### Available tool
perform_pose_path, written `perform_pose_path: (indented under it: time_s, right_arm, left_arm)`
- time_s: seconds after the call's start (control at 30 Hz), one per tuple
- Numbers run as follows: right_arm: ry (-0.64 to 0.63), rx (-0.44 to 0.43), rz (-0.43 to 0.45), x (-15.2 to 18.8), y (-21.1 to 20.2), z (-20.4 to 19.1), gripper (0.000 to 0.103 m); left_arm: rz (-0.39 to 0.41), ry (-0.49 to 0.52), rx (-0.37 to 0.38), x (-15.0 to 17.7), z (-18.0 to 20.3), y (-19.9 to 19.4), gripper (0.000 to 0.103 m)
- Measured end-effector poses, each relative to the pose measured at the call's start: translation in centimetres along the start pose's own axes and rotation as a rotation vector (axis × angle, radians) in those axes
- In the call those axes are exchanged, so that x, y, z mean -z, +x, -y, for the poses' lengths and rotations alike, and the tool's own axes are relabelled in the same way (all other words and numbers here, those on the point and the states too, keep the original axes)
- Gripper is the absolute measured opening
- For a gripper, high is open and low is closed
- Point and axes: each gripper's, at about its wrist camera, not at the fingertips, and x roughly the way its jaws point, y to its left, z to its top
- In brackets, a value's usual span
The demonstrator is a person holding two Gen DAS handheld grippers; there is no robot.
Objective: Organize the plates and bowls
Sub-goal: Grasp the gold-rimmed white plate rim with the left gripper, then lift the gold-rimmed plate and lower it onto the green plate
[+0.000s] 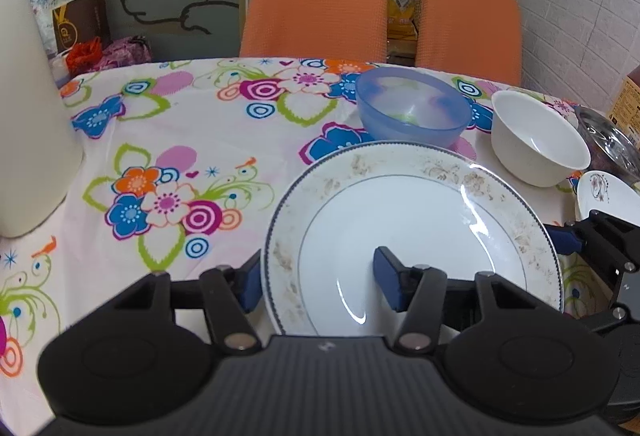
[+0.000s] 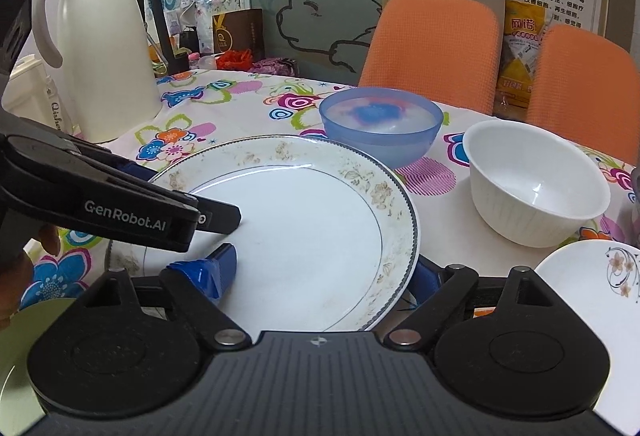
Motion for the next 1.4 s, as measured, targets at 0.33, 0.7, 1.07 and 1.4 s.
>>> perform_pose_path:
  time_s: [0.33, 0.7, 1.07, 1.4]
  right_arm:
    - [0.117, 0.022, 0.002, -0.9, -1.1, 0.8, 0.075]
    - [0.121, 0.019, 0.058, -1.9, -4.7, -1.2, 0.076]
    - [0.105, 0.029, 0.065, 1.1, -10.8, -6.1, 0.078]
    - [0.157, 0.003, 0.027, 4.8, -12.6, -8.3, 0.078]
  left_arm:
    - [0.019, 0.019, -0.003, -1.3, 1.2, -1.8, 0.054]
    - [0.076, -0.005, 0.015, -0.1, 0.8, -7.8, 0.054]
    - [0.068, -0.041, 0.013, 6.2, 0.5, -13.0, 0.046]
    - [-0.004, -0.059, 0.028, 10.8, 0.5, -12.9, 0.046]
